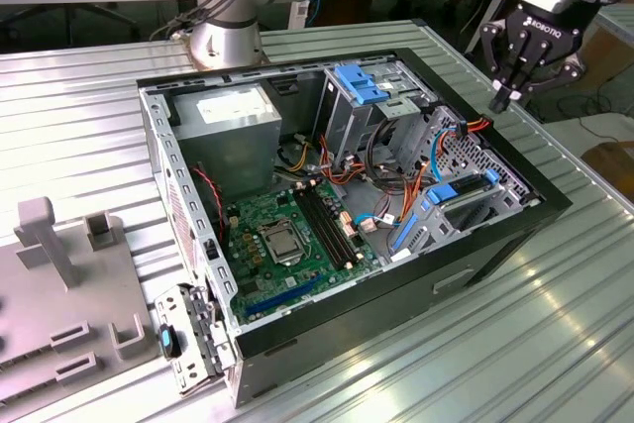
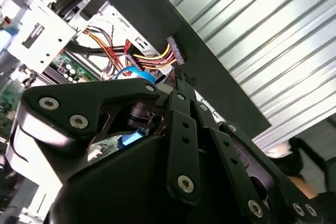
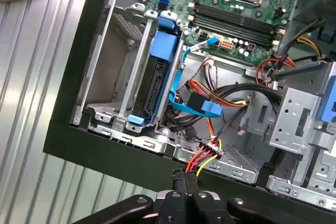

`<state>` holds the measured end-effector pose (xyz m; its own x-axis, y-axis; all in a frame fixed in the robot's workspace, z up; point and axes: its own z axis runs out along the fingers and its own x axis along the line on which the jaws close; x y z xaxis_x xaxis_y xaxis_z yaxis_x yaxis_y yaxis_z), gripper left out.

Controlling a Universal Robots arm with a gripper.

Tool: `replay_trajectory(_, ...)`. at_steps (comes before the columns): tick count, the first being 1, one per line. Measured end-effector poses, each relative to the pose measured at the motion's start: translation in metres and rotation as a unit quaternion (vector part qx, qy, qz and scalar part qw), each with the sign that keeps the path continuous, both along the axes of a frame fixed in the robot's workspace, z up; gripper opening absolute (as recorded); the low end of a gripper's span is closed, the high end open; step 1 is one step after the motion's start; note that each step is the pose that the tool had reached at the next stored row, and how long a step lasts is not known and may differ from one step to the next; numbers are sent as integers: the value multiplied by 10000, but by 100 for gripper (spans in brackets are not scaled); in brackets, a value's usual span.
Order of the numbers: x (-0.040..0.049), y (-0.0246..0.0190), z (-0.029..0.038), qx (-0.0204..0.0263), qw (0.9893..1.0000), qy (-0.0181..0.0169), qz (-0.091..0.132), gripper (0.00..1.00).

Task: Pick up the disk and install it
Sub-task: 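Insert the first disk wire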

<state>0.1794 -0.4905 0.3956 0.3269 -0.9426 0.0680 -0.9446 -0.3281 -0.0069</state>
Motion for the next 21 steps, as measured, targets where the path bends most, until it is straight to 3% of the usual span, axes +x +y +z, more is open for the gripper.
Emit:
replay_trajectory(2, 0, 0, -8, -1, 9994, 0, 335, 11)
replay_trajectory(5, 0, 0, -14, 0, 9971, 1, 759, 11)
replay_trajectory(6, 0, 0, -16, 0, 9956, 1, 941, 11)
replay_trajectory(8, 0, 1, -18, 0, 9938, 2, 1109, 11)
replay_trajectory(11, 0, 1, -25, 1, 9869, 2, 1611, 11)
replay_trajectory(15, 0, 1, -31, 0, 9789, 3, 2045, 11)
replay_trajectory(16, 0, 1, -33, 0, 9759, 3, 2184, 11)
replay_trajectory(18, 0, 1, -35, 0, 9720, 3, 2351, 11)
replay_trajectory(21, 0, 1, -40, 0, 9643, 3, 2649, 11)
